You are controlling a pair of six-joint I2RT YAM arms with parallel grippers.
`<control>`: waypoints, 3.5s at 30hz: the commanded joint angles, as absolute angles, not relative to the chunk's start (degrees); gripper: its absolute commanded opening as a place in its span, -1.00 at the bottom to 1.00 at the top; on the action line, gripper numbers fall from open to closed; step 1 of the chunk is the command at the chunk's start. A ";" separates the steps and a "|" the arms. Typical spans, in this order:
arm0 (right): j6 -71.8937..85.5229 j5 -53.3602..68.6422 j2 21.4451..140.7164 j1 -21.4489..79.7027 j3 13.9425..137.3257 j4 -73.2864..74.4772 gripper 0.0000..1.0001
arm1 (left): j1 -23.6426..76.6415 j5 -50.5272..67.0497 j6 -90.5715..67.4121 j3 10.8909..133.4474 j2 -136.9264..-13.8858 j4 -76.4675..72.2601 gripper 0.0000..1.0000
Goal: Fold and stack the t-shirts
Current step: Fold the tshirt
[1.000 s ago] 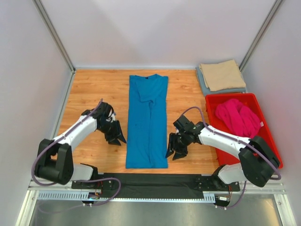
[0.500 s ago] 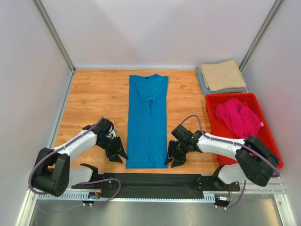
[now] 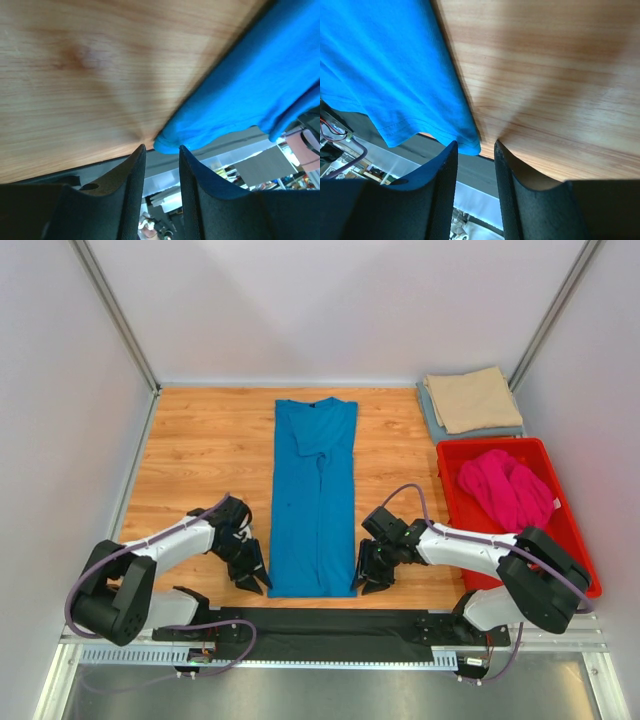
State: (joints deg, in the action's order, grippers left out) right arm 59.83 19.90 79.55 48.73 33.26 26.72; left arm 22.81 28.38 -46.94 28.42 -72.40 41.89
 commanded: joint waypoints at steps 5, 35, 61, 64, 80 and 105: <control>60.47 16.08 79.19 49.31 32.35 26.99 -0.29 | 25.40 25.40 -48.69 29.00 -76.55 42.28 -0.21; 57.31 10.55 78.14 51.59 41.83 39.46 -0.99 | 26.19 26.19 -52.47 31.90 -74.18 42.53 -1.00; 38.42 1.49 92.10 41.67 70.73 56.25 -0.99 | 17.59 25.13 -46.50 58.78 -90.86 51.77 -1.00; 34.20 2.73 97.27 38.24 77.31 56.51 -0.99 | 15.83 25.40 -45.00 68.60 -97.98 53.34 -1.00; 25.14 5.01 126.99 26.20 122.16 69.00 -0.99 | 10.72 23.29 -47.90 102.29 -123.03 58.01 -1.00; 28.39 7.65 131.13 24.61 122.61 56.43 -0.99 | 9.23 18.71 -50.54 108.46 -126.65 56.97 -1.00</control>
State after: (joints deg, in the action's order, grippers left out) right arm 27.31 7.55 131.02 24.67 121.10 59.09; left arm 9.63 18.92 -48.99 109.40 -129.58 58.65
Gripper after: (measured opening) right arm 0.010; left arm 0.007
